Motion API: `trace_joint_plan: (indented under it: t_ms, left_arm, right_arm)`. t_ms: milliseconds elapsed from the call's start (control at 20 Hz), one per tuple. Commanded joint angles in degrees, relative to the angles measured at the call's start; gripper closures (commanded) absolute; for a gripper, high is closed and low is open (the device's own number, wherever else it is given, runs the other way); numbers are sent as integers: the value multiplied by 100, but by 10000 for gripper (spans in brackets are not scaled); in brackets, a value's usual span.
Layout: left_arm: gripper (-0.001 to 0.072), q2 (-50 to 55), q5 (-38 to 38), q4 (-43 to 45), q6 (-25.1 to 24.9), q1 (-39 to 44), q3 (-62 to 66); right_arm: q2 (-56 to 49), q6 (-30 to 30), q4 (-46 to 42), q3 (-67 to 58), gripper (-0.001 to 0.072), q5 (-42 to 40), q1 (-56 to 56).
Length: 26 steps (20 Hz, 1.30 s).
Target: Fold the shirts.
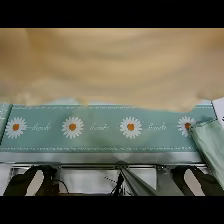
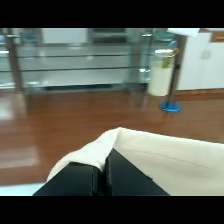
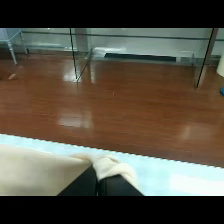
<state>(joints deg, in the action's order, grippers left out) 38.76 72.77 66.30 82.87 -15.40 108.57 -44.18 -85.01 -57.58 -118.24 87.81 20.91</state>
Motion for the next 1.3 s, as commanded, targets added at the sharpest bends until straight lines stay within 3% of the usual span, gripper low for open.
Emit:
trace_joint_plan:
  t_ms: [0,300,500,650,900,1250]
  left_arm:
    - [680,-505,758,1502,396,9,-46]
    - [680,-595,629,1058,538,7,-1829]
    - [679,-149,-291,133,634,9,-3871]
    - [679,850,-1132,-555,289,129,-4721]
    - [679,2986,-2098,-955,289,667,-4496]
    - [677,4636,-2623,-2006,289,966,-4035]
  right_arm:
    - [529,-192,-448,208,688,175,-7]
    - [737,-190,-162,2618,687,33,-4]
    - [496,282,282,4789,687,-1060,-7]
    - [-321,885,833,5786,687,-2035,-7]
    - [-2645,1674,2035,5405,687,-2761,-7]
    - [-4806,1528,2420,4006,687,-2677,-7]
